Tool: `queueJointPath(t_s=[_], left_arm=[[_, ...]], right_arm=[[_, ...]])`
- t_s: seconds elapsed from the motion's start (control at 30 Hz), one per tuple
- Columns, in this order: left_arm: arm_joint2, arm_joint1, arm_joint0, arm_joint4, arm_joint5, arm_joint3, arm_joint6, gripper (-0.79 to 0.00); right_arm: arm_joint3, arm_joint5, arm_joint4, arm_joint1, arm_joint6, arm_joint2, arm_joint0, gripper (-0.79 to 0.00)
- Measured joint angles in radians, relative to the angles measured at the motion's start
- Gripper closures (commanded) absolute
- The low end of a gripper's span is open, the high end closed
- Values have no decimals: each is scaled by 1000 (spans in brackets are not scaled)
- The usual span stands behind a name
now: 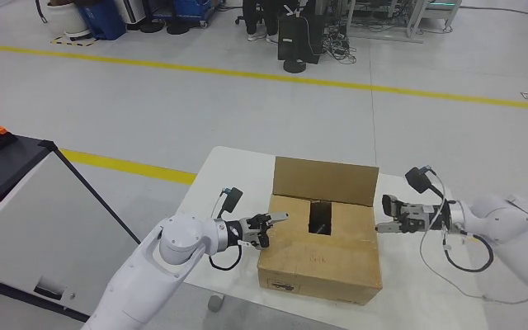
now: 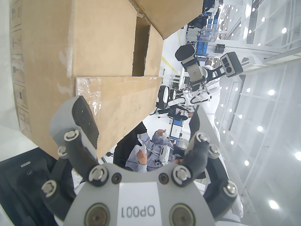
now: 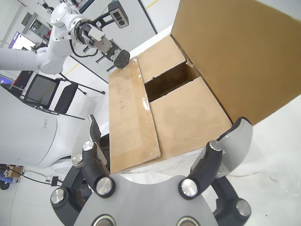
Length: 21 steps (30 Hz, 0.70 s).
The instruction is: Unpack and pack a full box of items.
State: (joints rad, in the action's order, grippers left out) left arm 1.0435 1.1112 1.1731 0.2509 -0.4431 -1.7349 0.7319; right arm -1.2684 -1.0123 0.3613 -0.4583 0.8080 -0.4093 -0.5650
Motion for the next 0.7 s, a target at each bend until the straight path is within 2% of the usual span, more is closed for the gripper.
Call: queueJointPath(t_s=[0.13,0.3,0.43,0.53,0.63,0.7], left_arm=[[0,0,0,0,0,0,0,-785],[0,0,0,0,0,0,0,-785],[0,0,0,0,0,0,0,-785],[0,0,0,0,0,0,0,-785],[0,0,0,0,0,0,0,-785],[0,0,0,0,0,0,0,-785]], right_arm=[[-50,0,22,33,0,-8,-18,-785],[-28,0,189,75,0,-75,-17,-785],[1,3,322,85,3,-109,-10,-785],[3,68,384,77,67,-121,26,-785],[3,209,426,56,185,-135,84,-785],[-3,322,392,35,245,-142,133,-785]])
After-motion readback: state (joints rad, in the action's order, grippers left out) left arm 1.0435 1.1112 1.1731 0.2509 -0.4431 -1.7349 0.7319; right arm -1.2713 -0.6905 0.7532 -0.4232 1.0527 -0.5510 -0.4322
